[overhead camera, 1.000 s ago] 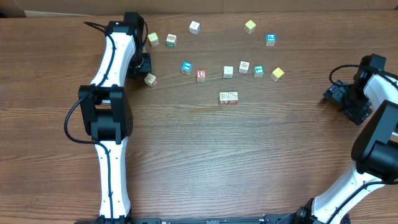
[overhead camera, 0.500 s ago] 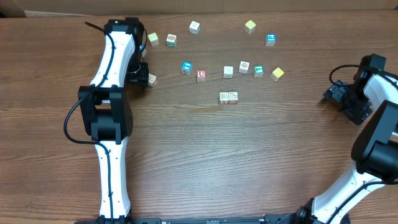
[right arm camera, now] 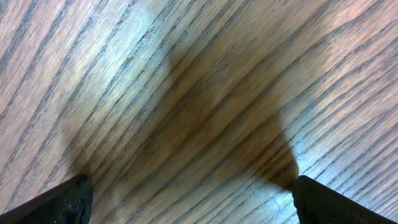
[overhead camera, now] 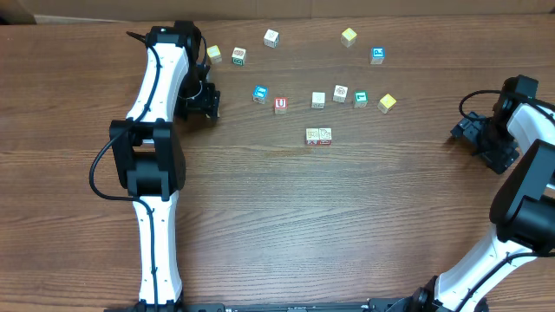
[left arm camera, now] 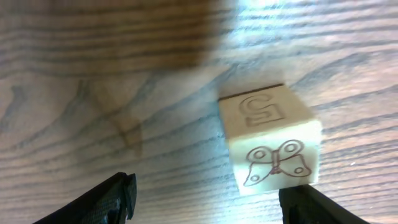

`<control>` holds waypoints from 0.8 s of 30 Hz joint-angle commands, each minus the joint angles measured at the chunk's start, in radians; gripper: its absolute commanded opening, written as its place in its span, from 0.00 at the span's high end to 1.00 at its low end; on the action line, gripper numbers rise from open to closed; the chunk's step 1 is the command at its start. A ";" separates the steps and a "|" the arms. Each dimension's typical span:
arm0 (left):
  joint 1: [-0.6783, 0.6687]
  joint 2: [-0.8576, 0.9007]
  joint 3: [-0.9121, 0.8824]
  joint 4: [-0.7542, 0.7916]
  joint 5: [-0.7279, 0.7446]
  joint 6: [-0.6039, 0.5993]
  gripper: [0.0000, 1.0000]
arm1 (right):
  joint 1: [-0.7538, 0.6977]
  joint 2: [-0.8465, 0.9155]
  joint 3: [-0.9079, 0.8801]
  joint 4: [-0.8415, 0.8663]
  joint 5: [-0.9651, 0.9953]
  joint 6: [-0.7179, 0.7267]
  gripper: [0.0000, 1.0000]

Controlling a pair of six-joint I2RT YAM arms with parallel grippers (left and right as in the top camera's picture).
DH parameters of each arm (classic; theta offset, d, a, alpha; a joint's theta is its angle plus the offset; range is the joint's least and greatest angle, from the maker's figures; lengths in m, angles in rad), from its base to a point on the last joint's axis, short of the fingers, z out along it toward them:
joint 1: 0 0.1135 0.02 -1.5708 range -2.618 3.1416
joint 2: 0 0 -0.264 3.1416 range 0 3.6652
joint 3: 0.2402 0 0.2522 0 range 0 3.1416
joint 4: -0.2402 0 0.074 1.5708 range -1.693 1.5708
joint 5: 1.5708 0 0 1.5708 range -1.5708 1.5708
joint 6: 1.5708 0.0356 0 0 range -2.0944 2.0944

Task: Form a horizontal line
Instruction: 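Lower the left gripper and grasp the butterfly-picture block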

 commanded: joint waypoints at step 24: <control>-0.044 0.012 0.022 0.081 0.026 -0.120 0.50 | -0.006 0.011 -0.010 0.000 0.026 0.000 0.00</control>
